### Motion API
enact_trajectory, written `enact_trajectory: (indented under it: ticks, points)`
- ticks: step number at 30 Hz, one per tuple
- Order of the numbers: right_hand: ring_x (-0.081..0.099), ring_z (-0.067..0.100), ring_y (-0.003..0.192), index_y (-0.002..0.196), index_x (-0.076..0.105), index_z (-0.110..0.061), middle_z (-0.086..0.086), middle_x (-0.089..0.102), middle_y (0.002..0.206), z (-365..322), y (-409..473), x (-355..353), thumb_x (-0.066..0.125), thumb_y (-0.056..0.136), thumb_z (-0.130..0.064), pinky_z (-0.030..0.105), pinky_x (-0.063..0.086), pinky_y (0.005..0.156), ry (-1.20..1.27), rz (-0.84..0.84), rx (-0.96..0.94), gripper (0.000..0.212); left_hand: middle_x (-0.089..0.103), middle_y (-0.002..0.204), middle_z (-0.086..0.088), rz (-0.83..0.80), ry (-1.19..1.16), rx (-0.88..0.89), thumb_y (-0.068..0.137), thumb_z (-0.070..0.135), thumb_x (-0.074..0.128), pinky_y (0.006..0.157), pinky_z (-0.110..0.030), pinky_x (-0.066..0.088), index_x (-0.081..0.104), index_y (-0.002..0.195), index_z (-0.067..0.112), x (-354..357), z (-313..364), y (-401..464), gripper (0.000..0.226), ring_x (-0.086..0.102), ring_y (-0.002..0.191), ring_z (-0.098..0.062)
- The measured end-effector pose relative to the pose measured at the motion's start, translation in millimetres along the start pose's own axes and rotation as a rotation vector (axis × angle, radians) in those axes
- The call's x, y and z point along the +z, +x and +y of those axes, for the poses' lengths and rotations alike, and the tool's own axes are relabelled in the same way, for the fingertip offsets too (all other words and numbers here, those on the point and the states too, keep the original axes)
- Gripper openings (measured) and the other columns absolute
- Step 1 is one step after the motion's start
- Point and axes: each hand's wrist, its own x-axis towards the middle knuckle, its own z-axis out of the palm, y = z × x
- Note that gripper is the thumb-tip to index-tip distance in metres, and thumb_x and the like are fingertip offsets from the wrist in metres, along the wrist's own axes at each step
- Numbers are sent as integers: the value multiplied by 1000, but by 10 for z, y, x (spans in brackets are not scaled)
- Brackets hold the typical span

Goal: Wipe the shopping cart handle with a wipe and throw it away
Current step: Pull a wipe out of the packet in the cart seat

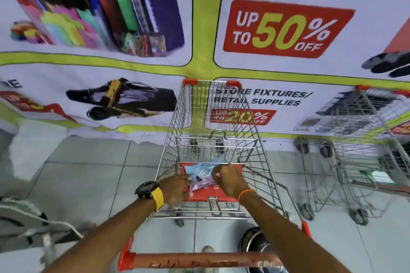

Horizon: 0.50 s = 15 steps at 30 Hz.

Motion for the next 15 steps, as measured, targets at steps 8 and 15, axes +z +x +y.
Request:
enact_trajectory:
  ticks: [8,15]
  points:
    - [68,39,100,100,69,-5,21,72,107,-55,544,517,59,91,-6,45,56,85,-199,-104,-151,14,0,162,-15,-87,-99,-172,94,45,46,121,-37,14,5,151,8,370,-337,556,80,4,149,-27]
    - [71,34,89,95,72,-13,10,71,96,-29,755,843,73,83,-15,42,60,70,-358,-127,-108,13,-1,161,-19,-108,-118,-175,95,39,48,120,-35,15,4,150,2,532,-423,704,80,5,149,-31]
